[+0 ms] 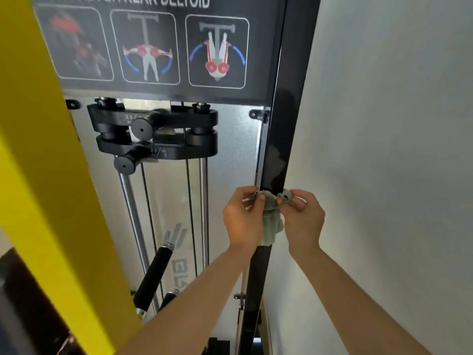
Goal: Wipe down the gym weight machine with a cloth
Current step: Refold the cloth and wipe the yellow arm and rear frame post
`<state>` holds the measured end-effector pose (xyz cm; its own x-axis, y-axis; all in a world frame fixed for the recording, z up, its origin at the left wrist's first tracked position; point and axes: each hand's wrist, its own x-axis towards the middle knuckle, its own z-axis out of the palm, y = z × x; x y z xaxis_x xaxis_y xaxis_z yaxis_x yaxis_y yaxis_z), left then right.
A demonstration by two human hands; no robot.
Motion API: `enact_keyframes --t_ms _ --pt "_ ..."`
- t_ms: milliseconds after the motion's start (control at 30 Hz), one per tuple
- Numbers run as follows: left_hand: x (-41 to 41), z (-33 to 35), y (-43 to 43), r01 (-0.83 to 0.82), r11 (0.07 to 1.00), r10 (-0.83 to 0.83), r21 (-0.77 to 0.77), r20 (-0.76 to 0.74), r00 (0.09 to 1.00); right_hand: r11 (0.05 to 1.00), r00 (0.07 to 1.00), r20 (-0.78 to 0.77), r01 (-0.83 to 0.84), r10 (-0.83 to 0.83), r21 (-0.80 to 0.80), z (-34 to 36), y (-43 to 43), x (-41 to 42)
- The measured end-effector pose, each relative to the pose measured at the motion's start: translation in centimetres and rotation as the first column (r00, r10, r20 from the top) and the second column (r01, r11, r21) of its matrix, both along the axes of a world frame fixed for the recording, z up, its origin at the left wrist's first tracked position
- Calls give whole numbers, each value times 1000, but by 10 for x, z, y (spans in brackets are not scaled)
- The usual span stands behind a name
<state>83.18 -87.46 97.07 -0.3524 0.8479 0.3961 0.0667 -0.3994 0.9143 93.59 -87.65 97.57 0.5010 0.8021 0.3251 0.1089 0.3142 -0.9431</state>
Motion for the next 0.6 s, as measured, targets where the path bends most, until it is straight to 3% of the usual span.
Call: enact_keyframes --t_ms 300,600 --pt "-9 79 1 -10 994 21 109 -99 995 993 994 95 36 -46 109 82 3 -2" --pt "-5 138 -2 28 988 -24 155 -28 999 985 984 176 -6 -25 174 147 -6 2"
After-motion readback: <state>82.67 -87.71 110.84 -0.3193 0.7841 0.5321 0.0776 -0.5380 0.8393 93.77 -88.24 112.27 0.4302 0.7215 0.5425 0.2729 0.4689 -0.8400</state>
